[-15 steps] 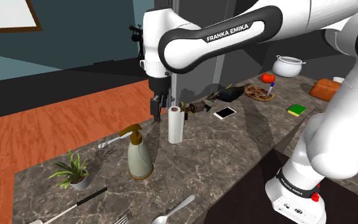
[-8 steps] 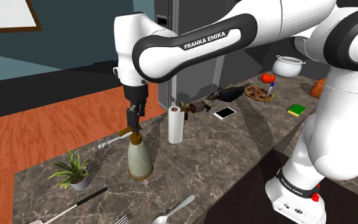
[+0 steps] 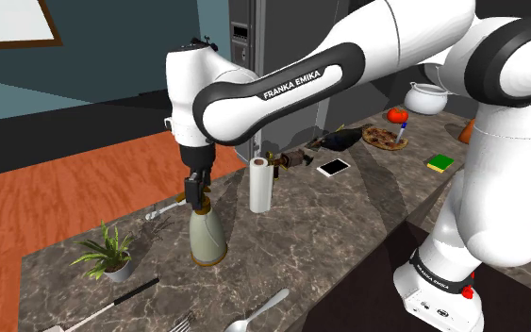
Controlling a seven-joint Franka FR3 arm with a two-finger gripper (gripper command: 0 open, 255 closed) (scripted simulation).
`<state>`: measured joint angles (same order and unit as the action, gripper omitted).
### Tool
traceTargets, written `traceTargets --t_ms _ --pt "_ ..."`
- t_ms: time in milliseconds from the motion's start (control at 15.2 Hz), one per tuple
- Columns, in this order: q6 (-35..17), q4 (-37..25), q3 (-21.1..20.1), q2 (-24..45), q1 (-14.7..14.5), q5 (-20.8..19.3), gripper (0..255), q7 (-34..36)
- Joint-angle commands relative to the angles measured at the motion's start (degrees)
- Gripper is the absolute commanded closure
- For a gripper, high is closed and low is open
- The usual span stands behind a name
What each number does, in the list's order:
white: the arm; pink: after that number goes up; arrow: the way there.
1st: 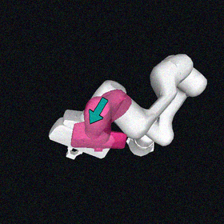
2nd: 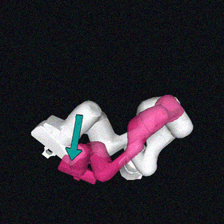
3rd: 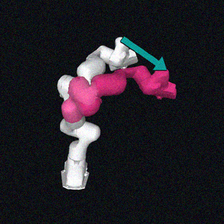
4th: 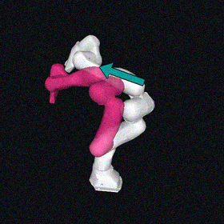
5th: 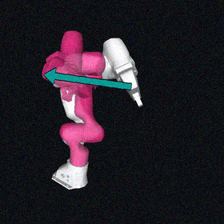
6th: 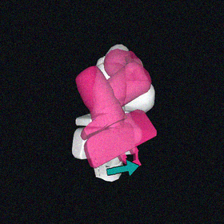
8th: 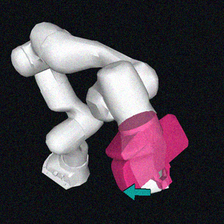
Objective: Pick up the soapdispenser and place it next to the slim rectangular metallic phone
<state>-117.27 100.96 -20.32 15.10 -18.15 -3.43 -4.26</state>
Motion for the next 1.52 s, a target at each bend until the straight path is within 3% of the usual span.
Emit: traceTargets --t_ms 0,396,462,1056,1452 --pt "-0.49 0.21 0.02 0.27 -0.05 -0.12 0 0.08" --pt "-0.48 0.21 0.02 0.27 -0.05 -0.12 0 0.08" --pt "-0.48 0.21 0.02 0.27 -0.05 -0.12 255 0.08" --pt "-0.49 0.21 0.02 0.27 -0.05 -0.12 255 0.08" --pt "3.73 -2.88 -0.15 -0.94 0.03 0.4 255 -0.15"
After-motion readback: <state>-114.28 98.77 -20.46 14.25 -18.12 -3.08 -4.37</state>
